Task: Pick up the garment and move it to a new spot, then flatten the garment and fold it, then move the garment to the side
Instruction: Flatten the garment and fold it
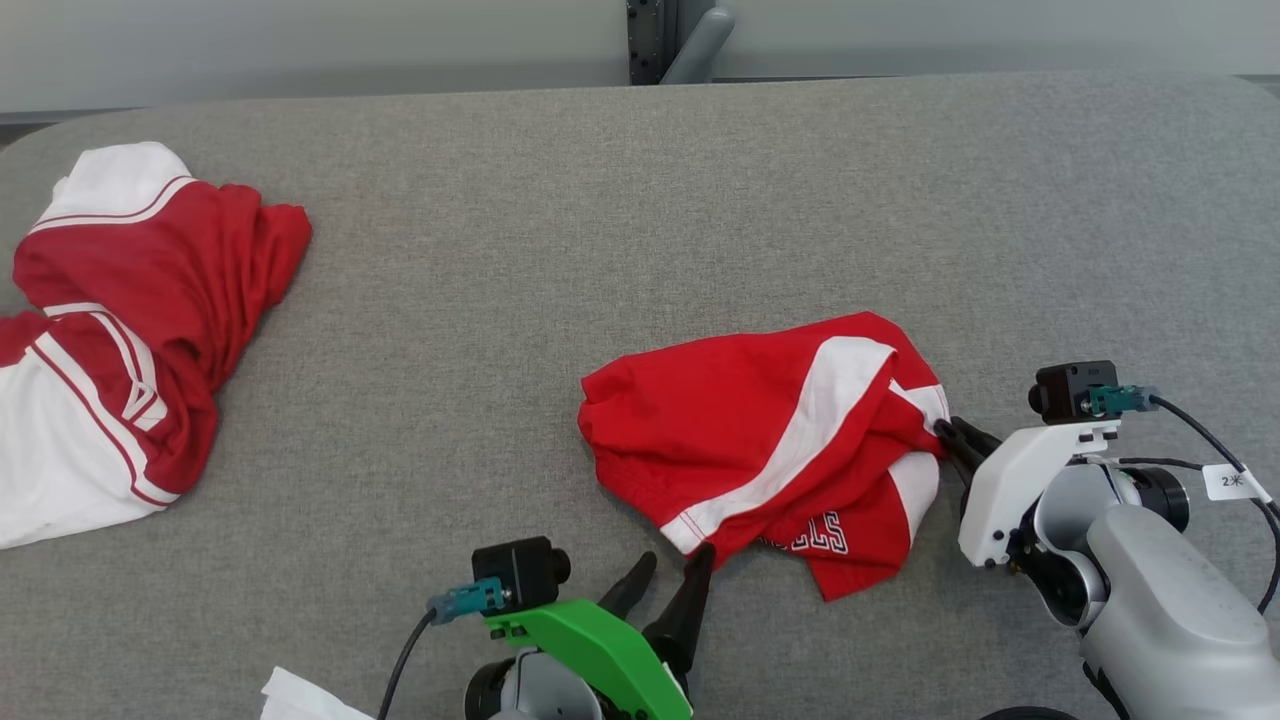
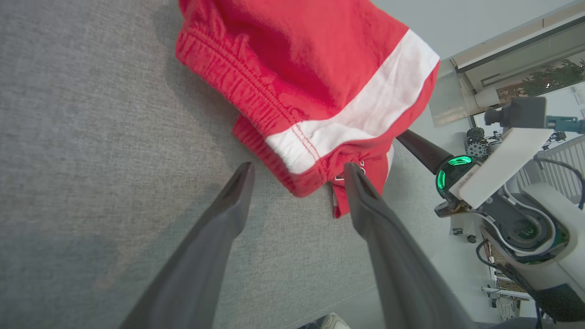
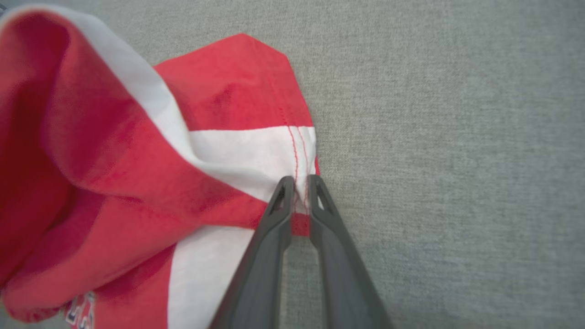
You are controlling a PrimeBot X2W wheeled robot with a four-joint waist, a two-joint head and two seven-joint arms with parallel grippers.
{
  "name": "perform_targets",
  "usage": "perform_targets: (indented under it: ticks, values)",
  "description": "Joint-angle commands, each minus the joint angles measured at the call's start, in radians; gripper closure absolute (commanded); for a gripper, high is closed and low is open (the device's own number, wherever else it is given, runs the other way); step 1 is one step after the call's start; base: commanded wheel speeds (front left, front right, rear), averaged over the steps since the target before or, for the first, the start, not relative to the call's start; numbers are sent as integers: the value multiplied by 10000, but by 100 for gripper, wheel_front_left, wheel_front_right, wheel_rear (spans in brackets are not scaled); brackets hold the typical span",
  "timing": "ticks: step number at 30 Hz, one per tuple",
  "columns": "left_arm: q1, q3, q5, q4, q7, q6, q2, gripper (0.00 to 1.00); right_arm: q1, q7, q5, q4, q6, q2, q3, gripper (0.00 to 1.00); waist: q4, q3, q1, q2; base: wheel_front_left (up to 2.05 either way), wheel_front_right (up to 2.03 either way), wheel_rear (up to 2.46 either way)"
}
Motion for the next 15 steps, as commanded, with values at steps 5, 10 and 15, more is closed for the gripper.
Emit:
perform_targets:
  ticks: [5,10,15]
  values:
    - [-279,36,-493,283,-81,-73,41,0,-165,-161,100,126,-3,-102,69,70,22,72,0,1,0,0,0]
    - [-505,-66,-1052,389,-181,-34,42,0,-208,-197,153,187,-3,-121,110,75,39,123,0,1,0,0,0]
    - [-763,-264,-1733,530,-324,-79,42,0,-320,-247,205,243,-3,-124,185,78,10,152,0,1,0,0,0]
